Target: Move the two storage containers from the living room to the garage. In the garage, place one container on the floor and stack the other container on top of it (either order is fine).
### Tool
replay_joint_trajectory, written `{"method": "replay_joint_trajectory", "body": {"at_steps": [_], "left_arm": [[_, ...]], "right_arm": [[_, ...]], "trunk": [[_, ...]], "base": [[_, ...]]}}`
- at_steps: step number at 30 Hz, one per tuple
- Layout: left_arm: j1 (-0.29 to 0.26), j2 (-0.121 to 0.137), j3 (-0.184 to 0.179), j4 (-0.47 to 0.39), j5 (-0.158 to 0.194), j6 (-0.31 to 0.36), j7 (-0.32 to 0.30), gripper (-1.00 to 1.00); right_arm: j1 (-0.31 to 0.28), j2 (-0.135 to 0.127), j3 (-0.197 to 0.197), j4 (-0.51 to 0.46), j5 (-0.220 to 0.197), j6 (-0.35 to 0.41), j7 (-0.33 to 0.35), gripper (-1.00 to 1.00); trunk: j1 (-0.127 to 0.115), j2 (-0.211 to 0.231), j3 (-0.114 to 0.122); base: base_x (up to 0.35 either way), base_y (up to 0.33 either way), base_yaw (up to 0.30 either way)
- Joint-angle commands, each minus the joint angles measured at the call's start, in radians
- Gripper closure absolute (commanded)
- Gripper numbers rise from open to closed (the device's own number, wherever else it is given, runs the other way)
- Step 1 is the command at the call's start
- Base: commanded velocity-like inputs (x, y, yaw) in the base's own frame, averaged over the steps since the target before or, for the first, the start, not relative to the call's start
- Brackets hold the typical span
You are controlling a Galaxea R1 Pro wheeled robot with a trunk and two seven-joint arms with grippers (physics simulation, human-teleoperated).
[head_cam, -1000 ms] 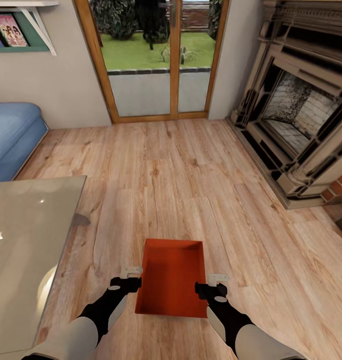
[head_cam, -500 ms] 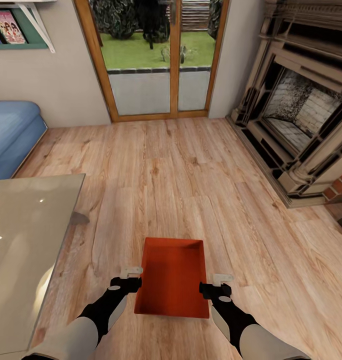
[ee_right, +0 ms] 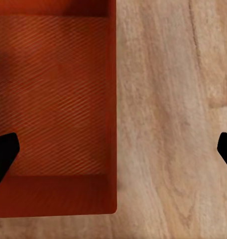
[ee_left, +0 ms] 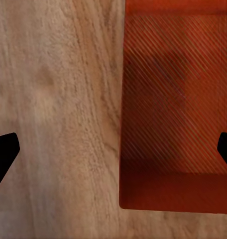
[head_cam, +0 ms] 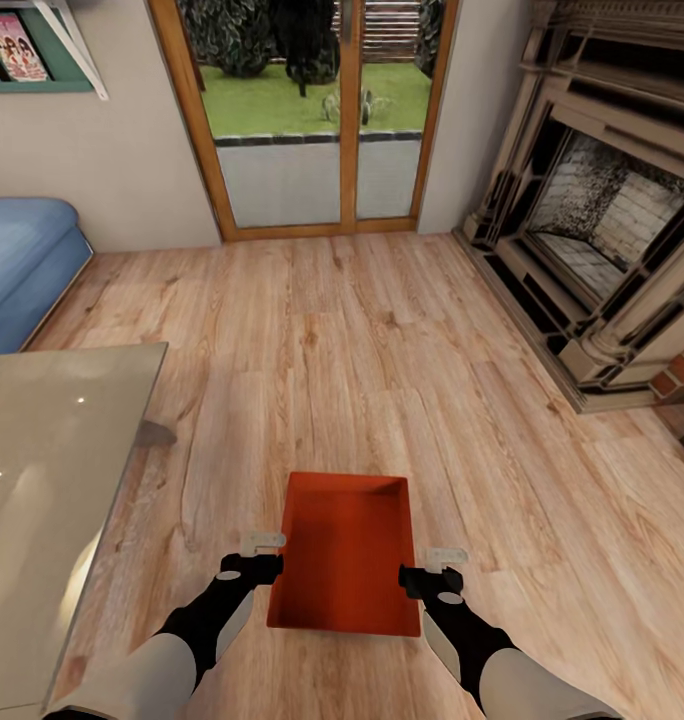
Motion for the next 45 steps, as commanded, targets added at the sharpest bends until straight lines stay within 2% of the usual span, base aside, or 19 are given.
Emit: {"method": "replay_joint_trajectory", "body": {"at_steps": [1, 45], "left_arm": [[0.000, 0.001, -0.009, -0.002, 0.010, 0.005, 0.007, -1.00], [0.000, 0.002, -0.009, -0.001, 0.009, -0.002, 0.007, -1.00]], "right_arm": [[-0.001, -0.001, 0.008, 0.001, -0.011, -0.004, -0.005, -1.00], [-0.001, 0.004, 0.008, 0.001, -0.011, -0.008, -0.004, -1.00]], "trunk": [[0.004, -0.008, -0.004], [0.173, -0.316, -0.142]], "base": [[0.000, 0.000, 0.000], [0.000, 0.000, 0.000]]}}
